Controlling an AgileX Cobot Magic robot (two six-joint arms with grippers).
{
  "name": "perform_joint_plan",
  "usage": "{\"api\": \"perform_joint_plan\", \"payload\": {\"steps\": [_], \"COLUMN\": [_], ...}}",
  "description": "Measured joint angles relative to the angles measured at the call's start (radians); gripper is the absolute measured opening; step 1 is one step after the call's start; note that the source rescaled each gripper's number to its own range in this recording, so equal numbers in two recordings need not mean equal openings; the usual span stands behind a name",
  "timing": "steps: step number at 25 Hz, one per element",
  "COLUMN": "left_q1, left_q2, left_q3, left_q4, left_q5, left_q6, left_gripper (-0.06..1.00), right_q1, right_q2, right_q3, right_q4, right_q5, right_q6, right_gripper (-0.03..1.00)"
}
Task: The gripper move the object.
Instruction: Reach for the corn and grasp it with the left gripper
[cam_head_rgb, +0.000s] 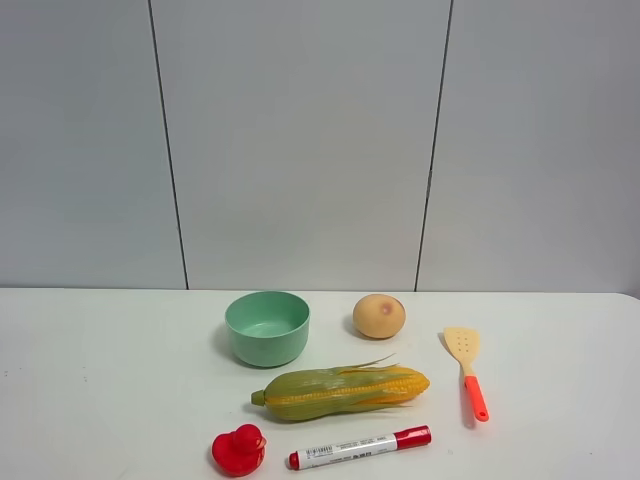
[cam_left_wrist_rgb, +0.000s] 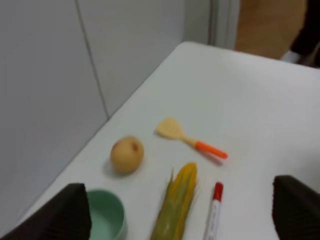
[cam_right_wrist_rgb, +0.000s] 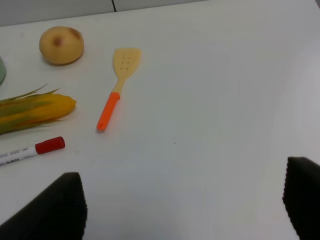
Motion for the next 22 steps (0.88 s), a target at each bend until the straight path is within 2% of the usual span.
{"api": "perform_joint_plan", "payload": {"steps": [3, 5, 7, 9, 10, 16, 19, 22], "left_q1": [-0.104, -0.169, -0.238, -0.313, -0.313, -0.549, -0.656, -0.762], "left_q2": [0.074, 0.136, 0.216, 0.291, 0.291, 0.491, 0.572, 0.658], "left_q3": [-0.024, -0.057, -0.106, -0.167, -0.167, -0.309, -0.34, -0.37], "left_q4": [-0.016, -0.008, 0.036, 0.116, 0.116, 0.422, 0.538, 0.691], "left_q5": [-0.098, -0.156, -0.185, -0.197, -0.197, -0.199, -0.202, -0.23], "left_q6": [0.108, 0.132, 0.126, 0.075, 0.075, -0.146, -0.191, -0.243], "left_gripper": [0.63, 0.63, 0.63, 0.63, 0.63, 0.63, 0.63, 0.63], "right_q1": [0.0, 0.0, 0.0, 0.0, 0.0, 0.0, 0.0, 0.0], "right_q2": [0.0, 0.0, 0.0, 0.0, 0.0, 0.0, 0.0, 0.0], "right_q3": [0.0, 0.0, 0.0, 0.0, 0.0, 0.0, 0.0, 0.0], "right_q4": [0.0, 0.0, 0.0, 0.0, 0.0, 0.0, 0.0, 0.0], "right_q5": [0.0, 0.0, 0.0, 0.0, 0.0, 0.0, 0.0, 0.0], "right_q6": [0.0, 0.0, 0.0, 0.0, 0.0, 0.0, 0.0, 0.0], "right_gripper": [1.0, 1.0, 1.0, 1.0, 1.0, 1.0, 1.0, 1.0]}}
